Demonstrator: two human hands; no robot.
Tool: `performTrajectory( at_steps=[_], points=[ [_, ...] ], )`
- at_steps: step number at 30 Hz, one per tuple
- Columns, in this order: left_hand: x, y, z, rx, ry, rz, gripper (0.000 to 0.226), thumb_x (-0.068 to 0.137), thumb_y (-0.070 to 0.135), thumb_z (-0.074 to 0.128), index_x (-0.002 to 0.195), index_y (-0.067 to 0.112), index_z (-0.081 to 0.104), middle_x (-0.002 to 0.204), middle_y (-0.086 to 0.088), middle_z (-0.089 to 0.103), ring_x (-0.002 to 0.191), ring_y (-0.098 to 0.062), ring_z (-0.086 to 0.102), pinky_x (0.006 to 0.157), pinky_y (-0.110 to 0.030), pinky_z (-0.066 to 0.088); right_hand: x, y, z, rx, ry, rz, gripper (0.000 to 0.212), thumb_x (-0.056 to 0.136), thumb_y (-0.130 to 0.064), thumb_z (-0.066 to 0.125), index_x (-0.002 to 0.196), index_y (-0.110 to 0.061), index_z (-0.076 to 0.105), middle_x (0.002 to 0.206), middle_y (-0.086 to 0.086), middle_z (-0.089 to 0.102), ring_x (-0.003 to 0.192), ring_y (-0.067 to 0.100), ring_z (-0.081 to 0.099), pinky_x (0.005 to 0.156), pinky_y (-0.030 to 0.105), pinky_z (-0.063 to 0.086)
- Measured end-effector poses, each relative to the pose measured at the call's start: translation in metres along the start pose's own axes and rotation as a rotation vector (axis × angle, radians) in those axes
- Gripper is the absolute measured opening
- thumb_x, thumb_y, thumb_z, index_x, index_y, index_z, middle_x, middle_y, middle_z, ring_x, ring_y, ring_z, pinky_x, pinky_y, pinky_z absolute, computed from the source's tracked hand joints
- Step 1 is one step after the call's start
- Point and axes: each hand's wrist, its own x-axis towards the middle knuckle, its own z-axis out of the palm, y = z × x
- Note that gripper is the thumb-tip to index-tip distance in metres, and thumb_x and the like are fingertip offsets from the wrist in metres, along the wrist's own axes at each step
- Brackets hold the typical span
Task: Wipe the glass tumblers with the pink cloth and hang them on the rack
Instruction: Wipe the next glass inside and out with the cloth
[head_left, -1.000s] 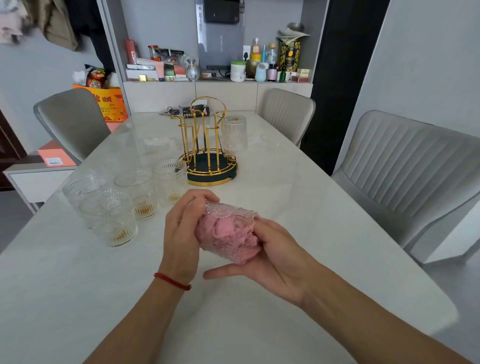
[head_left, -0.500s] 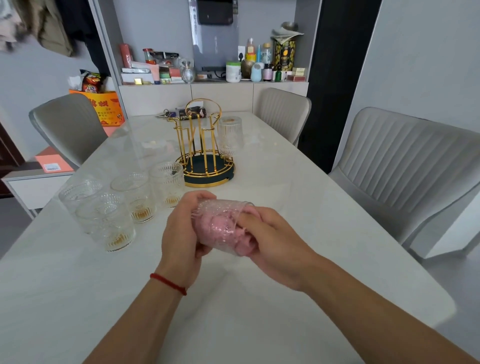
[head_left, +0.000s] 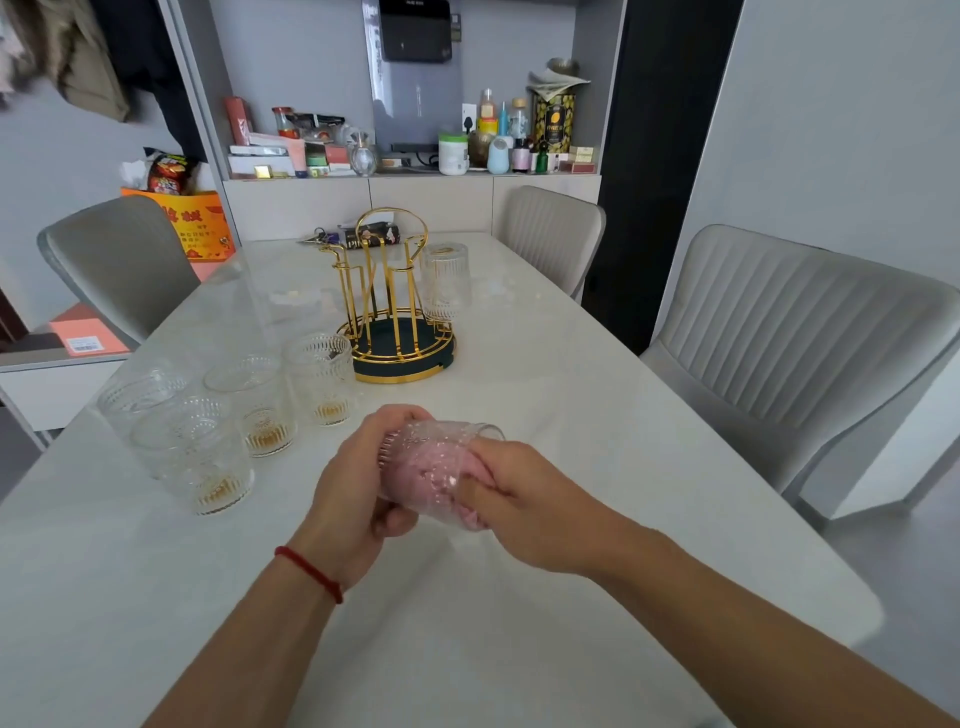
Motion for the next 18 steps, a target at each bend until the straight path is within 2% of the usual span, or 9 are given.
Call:
performTrajectory(
  at_steps=[2, 3, 5, 8, 11, 13, 15, 16, 18],
  points=[
    [-0.002, 0.001, 0.007, -0.046, 0.060, 0.119, 0.027, 0.100, 0.035, 0.049, 0.088, 0.025, 0.071, 0.079, -0.015, 0.055, 0.054, -0.024, 0.043, 0.045, -0.022, 0.026, 0.003, 0.002, 0.009, 0.351, 0.103, 0.080, 0.023, 0.106, -0.008, 0.047, 0.084, -0.004, 0.052, 0.076, 0.008, 0.057, 0.066, 0.009, 0.057, 0.065, 0.021, 0.046],
    [-0.003, 0.002, 0.008, -0.031, 0.108, 0.174, 0.028, 0.100, 0.034, 0.048, 0.088, 0.026, 0.071, 0.081, -0.012, 0.057, 0.058, -0.025, 0.046, 0.047, -0.023, 0.030, 0.006, 0.004, 0.016, 0.548, 0.132, 0.120, 0.022, 0.107, -0.010, 0.046, 0.093, 0.003, 0.055, 0.085, 0.020, 0.065, 0.078, 0.023, 0.069, 0.075, 0.029, 0.056],
    [-0.005, 0.002, 0.004, 0.060, 0.146, 0.334, 0.028, 0.097, 0.037, 0.045, 0.091, 0.028, 0.070, 0.081, -0.009, 0.055, 0.065, -0.027, 0.046, 0.051, -0.028, 0.033, 0.009, 0.004, 0.026, 0.951, 0.141, 0.174, 0.030, 0.108, -0.012, 0.044, 0.121, 0.009, 0.061, 0.122, 0.035, 0.066, 0.112, 0.047, 0.067, 0.097, 0.049, 0.058],
    [-0.006, -0.003, -0.002, 0.242, 0.123, 0.541, 0.032, 0.096, 0.035, 0.038, 0.102, 0.029, 0.069, 0.079, -0.014, 0.053, 0.061, -0.024, 0.043, 0.046, -0.028, 0.032, 0.010, 0.000, 0.028, 1.296, 0.034, 0.189, 0.037, 0.107, -0.007, 0.041, 0.138, 0.007, 0.056, 0.136, 0.029, 0.064, 0.113, 0.035, 0.066, 0.088, 0.037, 0.057],
    [-0.002, 0.000, -0.010, 0.156, -0.070, 0.442, 0.039, 0.099, 0.037, 0.038, 0.120, 0.022, 0.067, 0.080, -0.014, 0.054, 0.060, -0.020, 0.048, 0.046, -0.027, 0.031, 0.010, 0.009, 0.023, 1.167, 0.012, 0.075, 0.036, 0.105, -0.007, 0.047, 0.134, 0.009, 0.059, 0.132, 0.031, 0.065, 0.122, 0.046, 0.063, 0.108, 0.052, 0.051],
    [0.000, 0.009, -0.014, -0.014, -0.182, 0.149, 0.045, 0.102, 0.042, 0.038, 0.120, 0.015, 0.070, 0.080, -0.015, 0.057, 0.054, -0.023, 0.045, 0.046, -0.023, 0.025, 0.011, 0.010, 0.014, 0.771, 0.068, 0.063, 0.031, 0.101, -0.020, 0.051, 0.113, 0.003, 0.068, 0.110, 0.020, 0.073, 0.102, 0.037, 0.069, 0.099, 0.048, 0.053],
    [0.002, 0.012, -0.019, -0.056, -0.146, -0.172, 0.057, 0.102, 0.052, 0.039, 0.102, 0.006, 0.072, 0.069, -0.018, 0.059, 0.043, -0.022, 0.044, 0.042, -0.018, 0.024, 0.010, 0.005, 0.005, 0.352, 0.018, 0.009, 0.025, 0.096, -0.022, 0.050, 0.082, -0.004, 0.060, 0.079, 0.003, 0.059, 0.075, 0.016, 0.055, 0.089, 0.038, 0.047],
    [0.003, 0.009, -0.019, -0.028, -0.099, -0.254, 0.056, 0.101, 0.054, 0.042, 0.093, 0.004, 0.068, 0.061, -0.016, 0.057, 0.038, -0.022, 0.043, 0.039, -0.015, 0.024, 0.010, 0.004, 0.004, 0.170, -0.054, -0.017, 0.024, 0.096, -0.020, 0.048, 0.075, -0.010, 0.055, 0.075, -0.004, 0.053, 0.070, 0.007, 0.049, 0.101, 0.034, 0.042],
    [0.006, 0.002, -0.014, 0.007, 0.040, -0.229, 0.040, 0.097, 0.047, 0.053, 0.088, 0.009, 0.064, 0.059, -0.013, 0.056, 0.036, -0.022, 0.044, 0.035, -0.016, 0.027, 0.012, 0.006, 0.007, 0.018, -0.099, -0.026, 0.023, 0.099, -0.018, 0.044, 0.078, -0.016, 0.052, 0.076, -0.007, 0.051, 0.070, 0.003, 0.047, 0.110, 0.028, 0.036]
  ],
)
